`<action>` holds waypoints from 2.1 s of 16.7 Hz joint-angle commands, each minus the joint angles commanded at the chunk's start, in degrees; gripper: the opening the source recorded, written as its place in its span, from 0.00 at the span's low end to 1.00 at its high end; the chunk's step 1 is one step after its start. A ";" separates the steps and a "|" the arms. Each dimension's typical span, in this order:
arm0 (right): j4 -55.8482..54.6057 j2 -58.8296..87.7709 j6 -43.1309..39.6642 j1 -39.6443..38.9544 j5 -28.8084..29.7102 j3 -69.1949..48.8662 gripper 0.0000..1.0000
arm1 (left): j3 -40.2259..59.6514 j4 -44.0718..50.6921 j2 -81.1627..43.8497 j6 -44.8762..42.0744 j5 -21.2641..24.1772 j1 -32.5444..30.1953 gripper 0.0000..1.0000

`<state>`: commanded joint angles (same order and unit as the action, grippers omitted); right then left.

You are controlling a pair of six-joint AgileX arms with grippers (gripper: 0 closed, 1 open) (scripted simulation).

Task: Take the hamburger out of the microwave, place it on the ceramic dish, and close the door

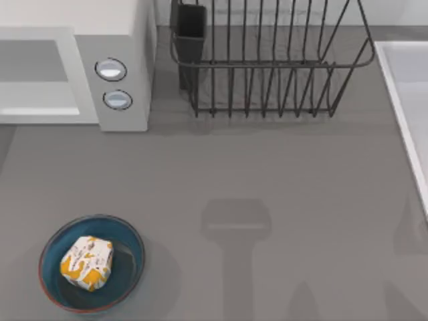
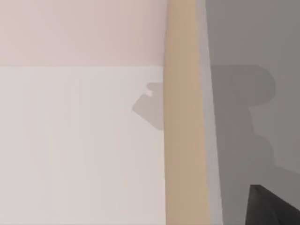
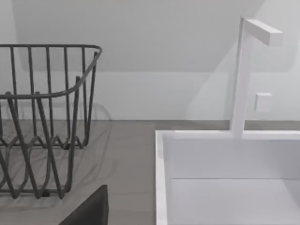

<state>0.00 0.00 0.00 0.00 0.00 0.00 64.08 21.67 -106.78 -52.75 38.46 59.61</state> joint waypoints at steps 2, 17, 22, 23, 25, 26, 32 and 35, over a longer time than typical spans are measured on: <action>0.00 0.00 0.00 0.00 0.00 0.00 1.00 | -3.32 -1.76 3.04 1.83 -0.84 -1.67 0.00; 0.00 0.00 0.00 0.00 0.00 0.00 1.00 | -23.51 -10.94 19.02 12.62 -5.91 -11.32 0.00; 0.00 0.00 0.00 0.00 0.00 0.00 1.00 | -34.04 -14.83 31.38 23.55 -12.40 -23.18 0.00; 0.00 0.00 0.00 0.00 0.00 0.00 1.00 | -35.70 -15.49 33.07 25.23 -13.48 -24.87 0.00; 0.00 0.00 0.00 0.00 0.00 0.00 1.00 | -37.23 -16.18 34.63 26.76 -14.61 -26.43 0.00; 0.00 0.00 0.00 0.00 0.00 0.00 1.00 | -37.25 -16.19 34.65 26.78 -14.63 -26.45 0.00; 0.00 0.00 0.00 0.00 0.00 0.00 1.00 | -38.21 -16.24 36.06 30.23 -17.42 -30.30 0.00; 0.00 0.00 0.00 0.00 0.00 0.00 1.00 | -40.18 -16.58 39.16 36.35 -22.85 -38.83 0.00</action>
<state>0.00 0.00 0.00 0.00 0.00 0.00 23.90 5.09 -67.62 -16.39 15.62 20.77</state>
